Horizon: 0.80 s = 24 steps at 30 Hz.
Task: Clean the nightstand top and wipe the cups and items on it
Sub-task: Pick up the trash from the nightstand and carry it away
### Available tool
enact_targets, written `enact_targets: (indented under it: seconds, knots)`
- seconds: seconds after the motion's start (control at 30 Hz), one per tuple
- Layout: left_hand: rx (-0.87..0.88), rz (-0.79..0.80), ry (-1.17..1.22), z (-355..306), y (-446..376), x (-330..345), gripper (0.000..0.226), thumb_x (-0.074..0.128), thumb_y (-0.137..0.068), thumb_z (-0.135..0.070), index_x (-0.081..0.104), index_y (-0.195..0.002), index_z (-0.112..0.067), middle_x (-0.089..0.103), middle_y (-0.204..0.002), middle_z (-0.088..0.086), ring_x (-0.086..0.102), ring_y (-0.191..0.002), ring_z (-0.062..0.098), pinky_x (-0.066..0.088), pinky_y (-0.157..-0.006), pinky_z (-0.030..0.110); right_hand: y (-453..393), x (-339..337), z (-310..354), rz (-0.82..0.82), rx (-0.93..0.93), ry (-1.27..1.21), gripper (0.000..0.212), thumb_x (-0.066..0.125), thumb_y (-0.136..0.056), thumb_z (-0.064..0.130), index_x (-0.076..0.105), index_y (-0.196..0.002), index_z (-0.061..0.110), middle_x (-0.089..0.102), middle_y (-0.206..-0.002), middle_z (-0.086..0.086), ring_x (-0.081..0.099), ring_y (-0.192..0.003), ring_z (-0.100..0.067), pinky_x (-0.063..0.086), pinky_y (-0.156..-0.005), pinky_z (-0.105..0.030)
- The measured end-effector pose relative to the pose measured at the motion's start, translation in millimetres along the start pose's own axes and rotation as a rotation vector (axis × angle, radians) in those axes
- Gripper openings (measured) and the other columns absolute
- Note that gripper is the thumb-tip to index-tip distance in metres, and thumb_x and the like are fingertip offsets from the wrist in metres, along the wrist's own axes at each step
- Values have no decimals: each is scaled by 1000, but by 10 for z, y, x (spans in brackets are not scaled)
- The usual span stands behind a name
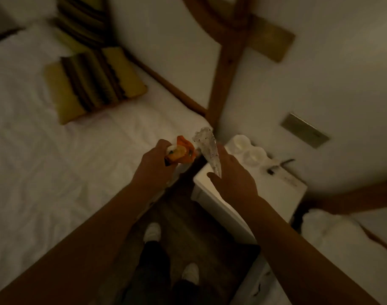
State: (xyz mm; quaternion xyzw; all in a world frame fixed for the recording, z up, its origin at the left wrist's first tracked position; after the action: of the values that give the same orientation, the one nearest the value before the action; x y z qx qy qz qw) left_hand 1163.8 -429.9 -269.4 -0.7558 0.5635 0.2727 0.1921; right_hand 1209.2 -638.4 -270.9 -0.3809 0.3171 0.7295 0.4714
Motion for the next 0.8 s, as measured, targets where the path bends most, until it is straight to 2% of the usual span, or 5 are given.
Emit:
enact_targets:
  seconds: [0.2, 0.43, 0.5, 0.67, 0.8]
  knots:
    - [-180, -288, 1, 485, 1082, -1438, 42, 79, -75, -24, 41, -93, -30, 50, -77, -18, 50, -67, -4, 33, -53, 14, 292, 329, 1696, 180, -347, 9, 85, 56, -91, 45, -5, -149, 40, 39, -144, -5, 50, -121, -27, 48, -92, -42]
    - [-409, -643, 13, 1303, 2804, -2842, 44, 82, -71, -22, 43, -92, -27, 53, -80, -15, 52, -69, -1, 33, -53, 15, 1224, 1156, 3626, 317, -751, 46, 84, 55, -90, 48, -3, -150, 38, 46, -134, -5, 54, -113, -26, 45, -82, -37]
    - [-426, -671, 0, 1382, 3016, -3002, 44, 82, -71, -20, 44, -92, -27, 53, -80, -15, 52, -68, -2, 34, -53, 11, 1319, 1243, 3873, 305, -800, 35, 83, 55, -90, 48, -1, -150, 37, 46, -135, -4, 53, -113, -24, 43, -81, -35]
    - [-577, -903, -42, 1958, 4677, -3843, 46, 82, -70, -20, 41, -89, -30, 51, -77, -18, 50, -66, -9, 37, -50, 5, 2477, 2020, 5094, 402, -1044, 91, 82, 54, -89, 47, 0, -149, 40, 48, -132, -4, 56, -107, -24, 45, -75, -34]
    - [-741, -1014, -111, 2359, 6036, -4362, 46, 82, -71, -29, 39, -89, -31, 48, -75, -20, 47, -65, -8, 29, -51, 7, 3512, 2665, 5848, 503, -1159, 98, 84, 54, -84, 44, -1, -148, 42, 49, -129, -5, 56, -104, -25, 47, -74, -34]
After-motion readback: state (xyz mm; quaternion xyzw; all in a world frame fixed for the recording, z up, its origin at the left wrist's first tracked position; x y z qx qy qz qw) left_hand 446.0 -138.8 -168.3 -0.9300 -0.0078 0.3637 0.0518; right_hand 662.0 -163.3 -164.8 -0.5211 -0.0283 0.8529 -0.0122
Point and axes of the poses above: each hand's wrist, its own y-axis away from the middle knuckle, its own x-axis out of the palm, z = x × y, the point moved 5 cm from there along -y, towards the middle knuckle
